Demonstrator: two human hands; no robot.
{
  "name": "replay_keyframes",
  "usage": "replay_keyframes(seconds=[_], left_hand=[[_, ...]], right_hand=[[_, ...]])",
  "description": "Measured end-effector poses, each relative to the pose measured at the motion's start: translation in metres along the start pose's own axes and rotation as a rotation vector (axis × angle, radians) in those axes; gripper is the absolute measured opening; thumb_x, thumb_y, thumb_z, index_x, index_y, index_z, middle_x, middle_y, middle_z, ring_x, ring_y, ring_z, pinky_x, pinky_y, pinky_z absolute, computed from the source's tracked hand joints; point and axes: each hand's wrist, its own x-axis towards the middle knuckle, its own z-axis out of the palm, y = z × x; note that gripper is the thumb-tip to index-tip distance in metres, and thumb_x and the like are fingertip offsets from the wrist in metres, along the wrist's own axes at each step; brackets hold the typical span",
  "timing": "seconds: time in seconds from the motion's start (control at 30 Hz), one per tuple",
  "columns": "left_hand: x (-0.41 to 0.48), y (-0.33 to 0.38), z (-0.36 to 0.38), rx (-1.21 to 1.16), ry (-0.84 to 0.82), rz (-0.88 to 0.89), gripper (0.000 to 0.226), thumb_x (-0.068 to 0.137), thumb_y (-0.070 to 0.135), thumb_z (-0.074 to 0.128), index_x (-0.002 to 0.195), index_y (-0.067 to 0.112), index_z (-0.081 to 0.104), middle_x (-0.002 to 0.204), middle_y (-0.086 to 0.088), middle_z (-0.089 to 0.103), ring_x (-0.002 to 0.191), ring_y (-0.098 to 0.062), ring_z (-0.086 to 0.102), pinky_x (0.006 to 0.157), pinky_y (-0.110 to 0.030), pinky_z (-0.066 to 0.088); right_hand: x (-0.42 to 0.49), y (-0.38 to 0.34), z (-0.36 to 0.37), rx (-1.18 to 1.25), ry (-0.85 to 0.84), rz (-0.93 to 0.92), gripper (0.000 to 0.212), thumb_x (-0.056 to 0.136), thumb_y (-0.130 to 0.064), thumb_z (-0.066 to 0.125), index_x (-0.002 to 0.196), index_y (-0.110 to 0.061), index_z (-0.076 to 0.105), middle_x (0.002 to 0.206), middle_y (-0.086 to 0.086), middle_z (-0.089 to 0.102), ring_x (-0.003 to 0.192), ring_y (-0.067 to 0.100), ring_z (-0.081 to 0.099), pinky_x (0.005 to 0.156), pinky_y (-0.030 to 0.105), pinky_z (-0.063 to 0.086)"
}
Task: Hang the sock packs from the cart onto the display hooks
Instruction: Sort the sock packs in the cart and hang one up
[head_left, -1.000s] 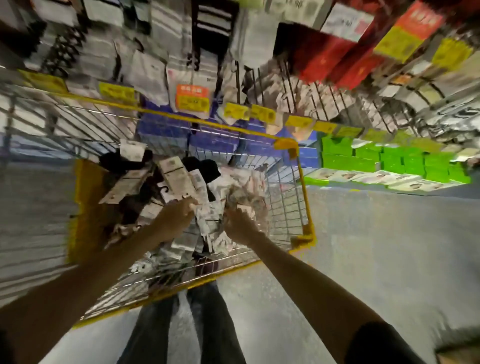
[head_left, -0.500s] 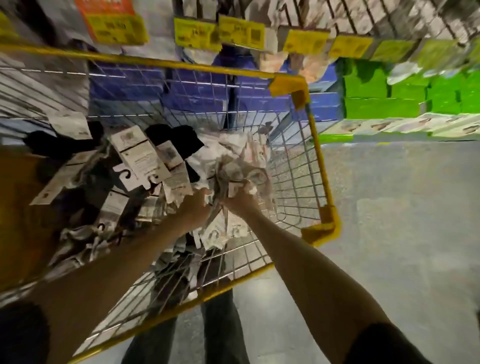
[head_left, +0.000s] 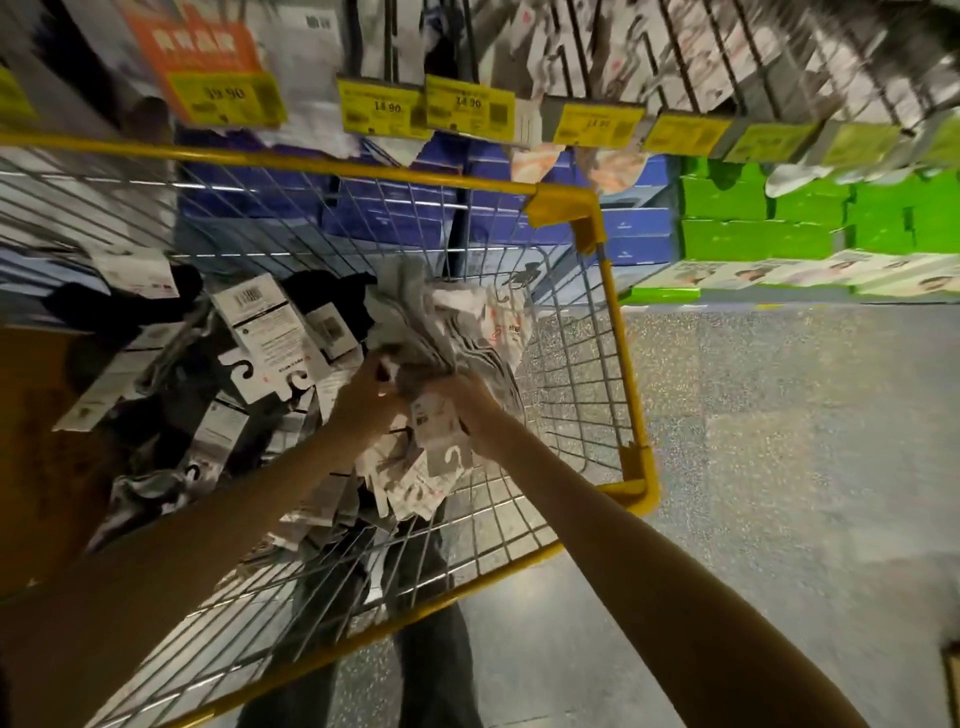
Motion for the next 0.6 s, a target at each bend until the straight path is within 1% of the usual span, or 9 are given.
replay_keyframes(seconds=[0.07,0.13,0.2,0.27,0.37,0.47,0.53,0.57,0.6], left_hand=[[-0.006,0.016,-0.013,-0.051,0.062,0.134,0.07,0.085,0.02,0.071,0.144,0.026,0.034,0.115,-0.002,0.061,0.105,-0.027,0.062,0.066,-0.017,0.048],[-0.01,0.027,-0.029,-0.091,0.175,0.251,0.079,0.083,0.027,0.073,0.148,0.023,0.029,0.131,-0.01,0.057,0.12,-0.027,0.055,0.089,-0.036,0.051],[-0.011,0.031,-0.045,-0.056,0.271,0.411,0.084,0.078,0.04,0.071,0.147,0.021,0.027,0.143,-0.012,0.045,0.131,-0.029,0.045,0.106,-0.048,0.042],[-0.01,0.036,-0.06,0.152,0.258,0.583,0.088,0.075,0.043,0.069,0.148,0.026,0.023,0.151,-0.015,0.032,0.14,-0.034,0.032,0.112,-0.056,0.033],[-0.002,0.036,-0.07,0.63,0.122,0.782,0.096,0.071,0.029,0.077,0.15,0.035,0.022,0.161,-0.016,0.011,0.149,-0.038,-0.001,0.117,-0.061,0.008],[0.013,0.02,-0.069,1.039,-0.096,0.799,0.088,0.071,0.033,0.079,0.149,0.032,0.037,0.165,-0.007,0.006,0.145,-0.032,-0.025,0.115,-0.065,-0.008],[0.018,0.01,-0.063,1.083,-0.241,0.642,0.072,0.079,0.045,0.07,0.144,0.024,0.047,0.16,-0.003,0.026,0.15,-0.03,-0.012,0.118,-0.059,-0.003],[0.017,0.007,-0.061,1.037,-0.307,0.534,0.066,0.08,0.052,0.062,0.137,0.018,0.054,0.149,-0.007,0.042,0.15,-0.031,0.014,0.116,-0.047,0.012],[0.014,0.004,-0.06,0.948,-0.35,0.426,0.065,0.079,0.056,0.057,0.126,0.011,0.061,0.13,-0.011,0.054,0.132,-0.029,0.042,0.099,-0.034,0.028]], right_hand=[[-0.003,-0.016,-0.004,0.084,-0.078,-0.042,0.01,0.085,-0.001,0.061,0.094,0.002,0.062,0.079,0.017,0.066,0.066,0.027,0.066,0.064,0.035,0.057],[-0.005,-0.031,-0.01,0.201,-0.207,-0.082,0.011,0.093,0.003,0.052,0.101,0.004,0.059,0.082,0.018,0.064,0.068,0.029,0.065,0.058,0.033,0.057],[-0.007,-0.044,-0.013,0.176,-0.342,-0.083,0.014,0.093,0.003,0.049,0.105,0.003,0.057,0.084,0.016,0.065,0.071,0.028,0.066,0.061,0.033,0.058],[-0.01,-0.054,-0.014,-0.094,-0.366,-0.102,0.016,0.096,-0.002,0.049,0.109,0.005,0.055,0.082,0.01,0.064,0.07,0.022,0.067,0.063,0.03,0.058],[-0.016,-0.07,-0.01,-0.794,-0.367,-0.206,0.043,0.089,-0.01,0.065,0.129,-0.001,0.052,0.098,0.007,0.064,0.081,0.018,0.064,0.072,0.027,0.056],[-0.018,-0.069,0.002,-1.14,-0.41,-0.377,0.047,0.083,-0.01,0.071,0.129,-0.009,0.057,0.105,-0.003,0.059,0.09,0.013,0.053,0.078,0.023,0.043],[-0.017,-0.065,0.006,-1.187,-0.396,-0.443,0.032,0.086,-0.016,0.071,0.115,-0.003,0.064,0.093,0.0,0.061,0.08,0.013,0.051,0.068,0.022,0.037],[-0.015,-0.062,0.006,-1.175,-0.368,-0.46,0.028,0.087,-0.023,0.07,0.106,-0.003,0.066,0.088,0.001,0.061,0.076,0.015,0.052,0.062,0.022,0.036],[-0.014,-0.058,0.004,-1.123,-0.336,-0.465,0.028,0.089,-0.029,0.069,0.101,-0.004,0.068,0.085,0.0,0.062,0.074,0.016,0.055,0.059,0.021,0.038]])
